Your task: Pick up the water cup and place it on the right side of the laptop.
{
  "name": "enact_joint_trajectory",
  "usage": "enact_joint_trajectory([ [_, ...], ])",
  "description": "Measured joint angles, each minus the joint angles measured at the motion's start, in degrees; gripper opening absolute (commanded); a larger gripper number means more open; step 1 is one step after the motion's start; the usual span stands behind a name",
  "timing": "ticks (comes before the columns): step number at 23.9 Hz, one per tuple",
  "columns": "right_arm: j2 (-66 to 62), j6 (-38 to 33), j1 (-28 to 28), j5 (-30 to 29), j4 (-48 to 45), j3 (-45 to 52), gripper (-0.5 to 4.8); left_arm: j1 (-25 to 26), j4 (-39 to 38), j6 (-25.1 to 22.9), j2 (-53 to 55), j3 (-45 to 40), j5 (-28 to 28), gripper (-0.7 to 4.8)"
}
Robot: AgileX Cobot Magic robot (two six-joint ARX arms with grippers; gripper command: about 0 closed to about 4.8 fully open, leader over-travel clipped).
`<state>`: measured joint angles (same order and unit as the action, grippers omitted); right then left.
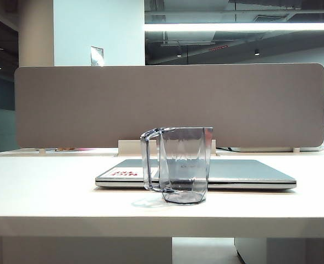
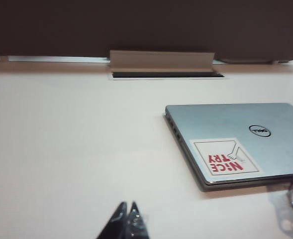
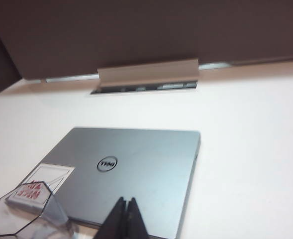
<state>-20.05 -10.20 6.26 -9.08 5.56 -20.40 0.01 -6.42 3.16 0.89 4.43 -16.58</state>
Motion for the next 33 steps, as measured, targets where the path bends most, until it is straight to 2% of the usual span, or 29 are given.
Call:
enact_joint_trajectory([
  [5, -4.1, 0.0, 0.2, -0.2, 0.3, -3.0, -0.09, 0.0, -0.2, 0.6, 4.6, 1.9, -3.6, -0.04],
  [9, -5.4, 1.1, 0.2, -1.9, 0.1, -4.7, -0.09, -0.4, 0.2, 0.5, 9.6, 4.2, -4.1, -0.04],
  [12, -5.6, 2.7, 0.2, -6.8, 0.2, -5.0, -0.09, -4.3, 2.8, 0.1, 18.0, 7.3, -4.9, -0.04],
  [17, -5.6, 2.8, 0.2, -7.5, 4.0, -5.0, -0.09, -9.7, 7.6, -0.9, 29.3, 10.6, -4.1, -0.04],
  [19, -5.6, 2.8, 0.2, -7.5, 7.1, -5.0, -0.09, -14.0, 11.3, -0.9, 39.6, 13.7, -1.6, -0.04],
  [22, -5.6, 2.9, 0.2, -8.3, 8.6, -5.0, -0.09, -17.9, 15.5, -0.9, 49.4, 17.6, -1.2, -0.04],
  [26, -5.6, 3.0, 0.2, -8.7, 11.2, -5.0, -0.09, -20.6, 16.1, -0.9, 61.6, 24.3, -1.2, -0.04],
  [33, -5.6, 3.0, 0.2, -8.8, 14.0, -5.0, -0.09, -25.8, 16.3, -0.9, 71.9, 28.5, -0.8, -0.04],
])
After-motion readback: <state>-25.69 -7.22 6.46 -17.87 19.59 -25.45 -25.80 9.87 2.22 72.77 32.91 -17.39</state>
